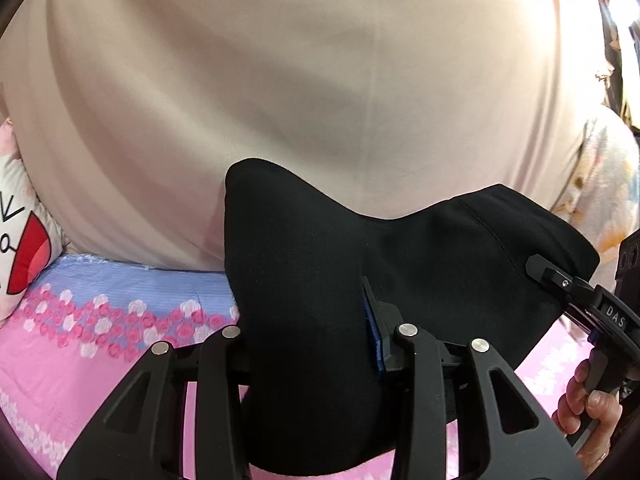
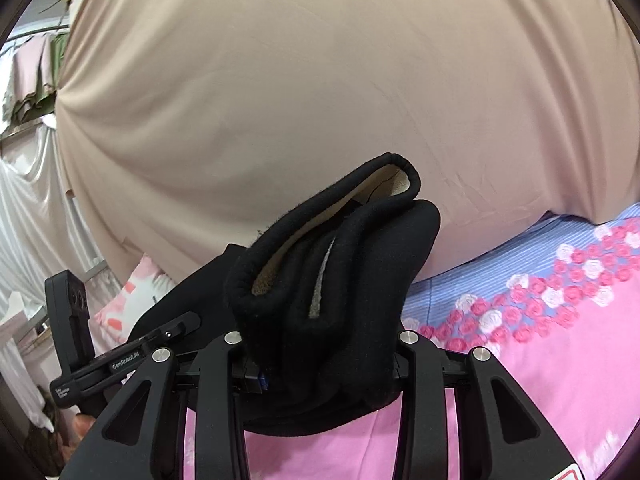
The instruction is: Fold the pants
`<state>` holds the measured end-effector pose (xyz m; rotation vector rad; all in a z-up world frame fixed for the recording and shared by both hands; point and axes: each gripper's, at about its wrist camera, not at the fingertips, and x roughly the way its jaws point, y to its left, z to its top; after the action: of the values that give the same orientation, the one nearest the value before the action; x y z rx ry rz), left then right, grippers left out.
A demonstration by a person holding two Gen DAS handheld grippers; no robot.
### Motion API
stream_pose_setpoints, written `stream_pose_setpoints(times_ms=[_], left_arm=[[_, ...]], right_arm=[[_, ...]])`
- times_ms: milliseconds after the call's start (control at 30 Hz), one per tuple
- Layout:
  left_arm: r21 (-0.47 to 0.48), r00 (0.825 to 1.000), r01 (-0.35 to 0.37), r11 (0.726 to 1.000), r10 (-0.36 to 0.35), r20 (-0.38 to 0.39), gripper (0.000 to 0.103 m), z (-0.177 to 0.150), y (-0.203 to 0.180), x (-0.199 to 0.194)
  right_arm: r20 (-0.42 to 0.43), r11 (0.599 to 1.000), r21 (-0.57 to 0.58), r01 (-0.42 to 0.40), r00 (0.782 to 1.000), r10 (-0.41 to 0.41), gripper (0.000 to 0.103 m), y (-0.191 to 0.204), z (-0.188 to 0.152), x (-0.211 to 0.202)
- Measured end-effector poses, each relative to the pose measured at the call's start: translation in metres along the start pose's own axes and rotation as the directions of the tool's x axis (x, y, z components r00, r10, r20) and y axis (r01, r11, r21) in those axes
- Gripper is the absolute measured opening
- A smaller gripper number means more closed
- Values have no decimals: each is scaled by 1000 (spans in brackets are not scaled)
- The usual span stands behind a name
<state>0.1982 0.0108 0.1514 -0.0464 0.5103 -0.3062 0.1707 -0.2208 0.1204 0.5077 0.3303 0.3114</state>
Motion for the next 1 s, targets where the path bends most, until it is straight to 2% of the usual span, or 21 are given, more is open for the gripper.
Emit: stream_pose_setpoints(times_ms=[133, 200, 267, 300, 367, 400, 433, 467, 533, 567, 600, 633, 667, 733, 800, 833, 867, 900, 933, 967, 1000], left_arm=[[15, 1000, -28, 1000, 28, 2, 36, -8, 7, 51], [28, 999, -43, 999, 43, -8, 36, -16, 13, 84], [43, 996, -75, 996, 77, -50, 37, -31, 18, 122], [48, 992, -87, 995, 91, -87, 38, -40, 20, 140], [32, 971, -96, 995, 101, -217, 40, -62, 30, 181], [23, 953, -133, 991, 134, -270, 51, -73, 35, 195], [2, 950, -164, 986, 158, -267, 56, -83, 43, 197], [-17, 959, -155, 988, 146, -244, 62, -85, 47, 191], [7, 957, -172, 985, 169, -234, 75, -83, 51, 173], [51, 947, -232, 971, 238, -215, 83, -80, 51, 157], [79, 939, -274, 958, 285, -192, 85, -78, 52, 144], [100, 934, -302, 948, 316, -170, 85, -74, 52, 130], [109, 928, -331, 937, 344, -144, 85, -67, 52, 112], [96, 932, -332, 939, 342, -120, 85, -56, 49, 96], [67, 949, -277, 959, 284, -135, 85, -47, 37, 91], [57, 956, -245, 968, 251, -153, 85, -44, 25, 94], [44, 958, -213, 976, 218, -184, 85, -46, 16, 102], [38, 954, -201, 979, 204, -217, 85, -52, 8, 113], [42, 946, -202, 978, 206, -252, 85, -57, 5, 127], [55, 922, -234, 971, 240, -304, 85, -69, 6, 146], [75, 900, -260, 963, 269, -343, 86, -80, 7, 161]], right_arm=[[-27, 999, 44, 12, 1000, -11, 34, -39, -12, 51], [-64, 996, 80, 35, 998, -30, 35, -59, -22, 74], [-141, 990, 116, 86, 988, -69, 36, -84, -38, 104], [-186, 985, 119, 122, 978, -99, 37, -95, -46, 117], [-333, 966, 147, 214, 930, -156, 49, -120, -67, 146], [-381, 955, 190, 227, 914, -141, 58, -133, -76, 150], [-367, 952, 230, 202, 924, -108, 57, -137, -74, 144], [-369, 950, 237, 202, 924, -105, 61, -138, -70, 136], [-360, 947, 170, 273, 912, -198, 63, -133, -56, 112], [-309, 945, 124, 302, 917, -253, 63, -127, -48, 93], [-267, 942, 86, 325, 918, -292, 63, -120, -43, 80], [-214, 937, 17, 349, 917, -338, 56, -107, -35, 65], [-190, 936, -51, 348, 917, -351, 38, -91, -30, 59], [-198, 942, -114, 316, 922, -333, 20, -65, -27, 63], [-242, 952, -151, 268, 923, -298, 16, -46, -33, 77], [-266, 942, -198, 272, 910, -318, 16, -39, -40, 90], [-288, 920, -252, 299, 885, -366, 15, -37, -50, 105], [-306, 892, -298, 339, 852, -425, 14, -42, -58, 120], [-335, 872, -314, 376, 816, -472, 8, -58, -73, 132], [-353, 879, -282, 384, 811, -467, 2, -75, -81, 132], [-330, 907, -214, 362, 847, -416, 1, -87, -80, 124]])
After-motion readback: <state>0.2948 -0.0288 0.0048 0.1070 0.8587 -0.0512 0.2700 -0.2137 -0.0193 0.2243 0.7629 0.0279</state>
